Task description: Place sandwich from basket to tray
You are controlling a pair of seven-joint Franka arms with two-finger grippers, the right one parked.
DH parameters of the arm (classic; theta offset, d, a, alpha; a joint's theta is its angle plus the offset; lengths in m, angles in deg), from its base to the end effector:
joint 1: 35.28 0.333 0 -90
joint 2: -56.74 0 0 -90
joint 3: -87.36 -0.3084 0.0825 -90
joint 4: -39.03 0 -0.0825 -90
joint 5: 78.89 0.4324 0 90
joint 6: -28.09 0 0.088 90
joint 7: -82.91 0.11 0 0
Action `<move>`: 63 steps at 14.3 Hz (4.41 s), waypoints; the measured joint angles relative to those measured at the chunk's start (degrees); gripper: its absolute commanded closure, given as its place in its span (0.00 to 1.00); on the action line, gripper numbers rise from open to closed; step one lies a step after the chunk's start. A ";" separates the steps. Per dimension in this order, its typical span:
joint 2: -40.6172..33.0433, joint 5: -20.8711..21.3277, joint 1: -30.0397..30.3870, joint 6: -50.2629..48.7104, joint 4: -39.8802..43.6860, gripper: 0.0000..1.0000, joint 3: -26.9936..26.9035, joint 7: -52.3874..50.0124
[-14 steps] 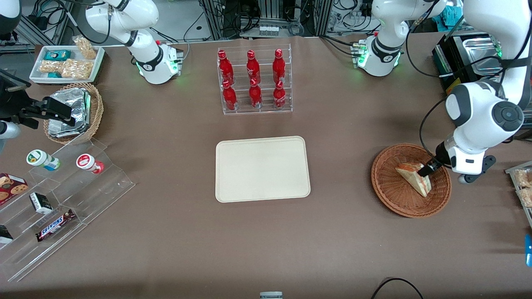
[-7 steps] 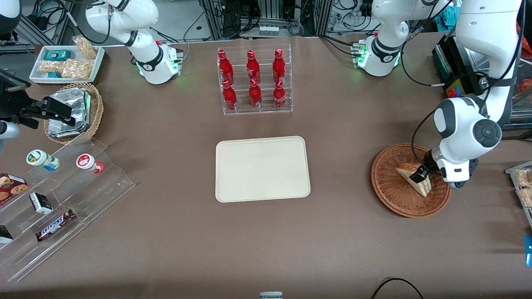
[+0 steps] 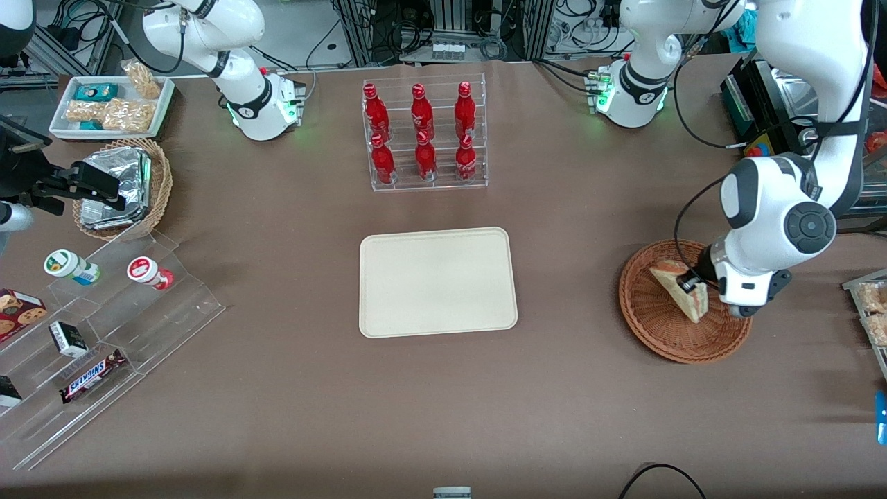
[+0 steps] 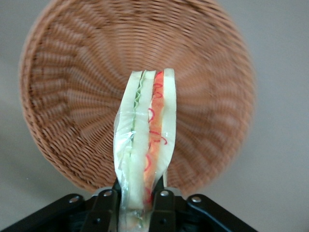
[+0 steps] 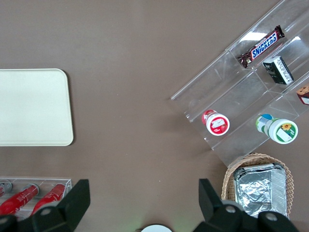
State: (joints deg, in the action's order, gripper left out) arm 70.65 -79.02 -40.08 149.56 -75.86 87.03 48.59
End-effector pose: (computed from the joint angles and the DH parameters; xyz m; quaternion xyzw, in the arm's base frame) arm 0.6143 -0.0482 0.2855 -0.9641 -0.2576 0.0604 0.0210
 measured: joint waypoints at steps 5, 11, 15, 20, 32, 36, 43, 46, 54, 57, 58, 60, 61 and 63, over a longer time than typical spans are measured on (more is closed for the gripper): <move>3.64 -0.16 -13.72 -3.46 7.80 0.98 1.34 6.14; 17.13 -0.18 -29.26 -3.41 22.79 0.98 1.79 -8.71; 23.86 -0.18 -35.07 -3.10 31.15 0.98 2.30 -15.82; 29.72 -0.18 -39.18 4.03 34.87 0.95 2.38 -20.36; 23.46 -0.79 -39.95 -6.71 36.68 0.00 1.78 -20.82; 15.63 -0.70 -35.30 -12.11 29.43 0.00 -0.06 -17.39; 4.11 -0.70 -21.06 -12.17 15.01 0.00 -0.38 5.42; -3.15 -0.70 -15.00 -12.94 9.02 0.00 -0.47 16.37; -15.61 -0.69 0.83 -23.85 7.81 0.00 1.21 36.40; -16.93 -0.69 5.26 -24.22 9.60 0.00 4.63 36.71; -16.93 -0.69 5.50 -24.22 10.76 0.00 4.78 36.71; -16.93 -0.68 5.73 -24.22 13.14 0.00 4.34 36.71; -16.93 -0.68 5.83 -24.22 14.15 0.00 3.92 36.71; -16.86 -0.69 5.84 -24.22 16.22 0.00 2.95 36.71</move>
State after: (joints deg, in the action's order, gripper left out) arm 53.79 -79.70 -34.24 125.34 -59.64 89.98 85.30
